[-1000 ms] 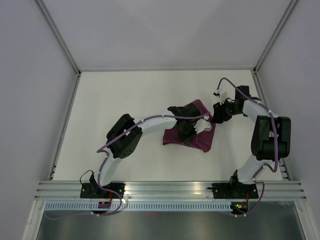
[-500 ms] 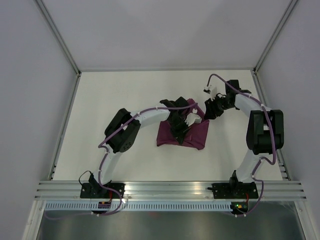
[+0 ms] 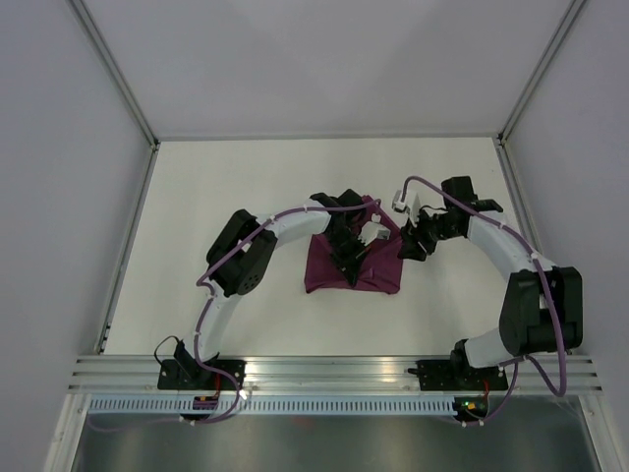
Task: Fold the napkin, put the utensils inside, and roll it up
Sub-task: Roll the napkin with the utensil
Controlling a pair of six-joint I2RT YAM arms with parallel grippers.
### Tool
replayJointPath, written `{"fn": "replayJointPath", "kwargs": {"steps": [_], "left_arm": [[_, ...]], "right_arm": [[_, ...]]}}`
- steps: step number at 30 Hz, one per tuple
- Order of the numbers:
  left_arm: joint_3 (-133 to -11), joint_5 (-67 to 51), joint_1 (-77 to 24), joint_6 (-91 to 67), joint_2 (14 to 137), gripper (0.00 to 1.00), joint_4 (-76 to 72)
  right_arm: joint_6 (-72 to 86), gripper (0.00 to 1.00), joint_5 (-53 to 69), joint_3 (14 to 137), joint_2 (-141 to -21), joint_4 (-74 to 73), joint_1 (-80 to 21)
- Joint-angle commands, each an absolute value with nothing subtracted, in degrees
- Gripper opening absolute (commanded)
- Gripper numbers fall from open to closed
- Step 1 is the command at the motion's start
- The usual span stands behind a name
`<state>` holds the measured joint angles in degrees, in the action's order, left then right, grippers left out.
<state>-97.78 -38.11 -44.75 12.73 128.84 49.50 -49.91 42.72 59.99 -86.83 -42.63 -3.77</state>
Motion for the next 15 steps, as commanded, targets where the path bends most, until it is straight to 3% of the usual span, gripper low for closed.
{"fn": "replayJointPath", "kwargs": {"steps": [1, 8, 15], "left_arm": [[-98.79, -37.26, -44.82, 10.72, 130.69, 0.02, 51.5], [-99.14, -37.97, -44.65, 10.72, 131.84, 0.02, 51.68], [-99.32, -38.14, -44.56, 10.72, 132.36, 0.02, 51.94]], "right_arm": [[-55.98, 0.56, 45.71, 52.84, -80.61, -38.86, -9.03], [-49.22, 0.58, 41.84, 42.28, -71.82, -23.57, -18.45], [-47.2, 0.58, 35.34, 39.11, -72.24, -17.58, -27.5]]}}
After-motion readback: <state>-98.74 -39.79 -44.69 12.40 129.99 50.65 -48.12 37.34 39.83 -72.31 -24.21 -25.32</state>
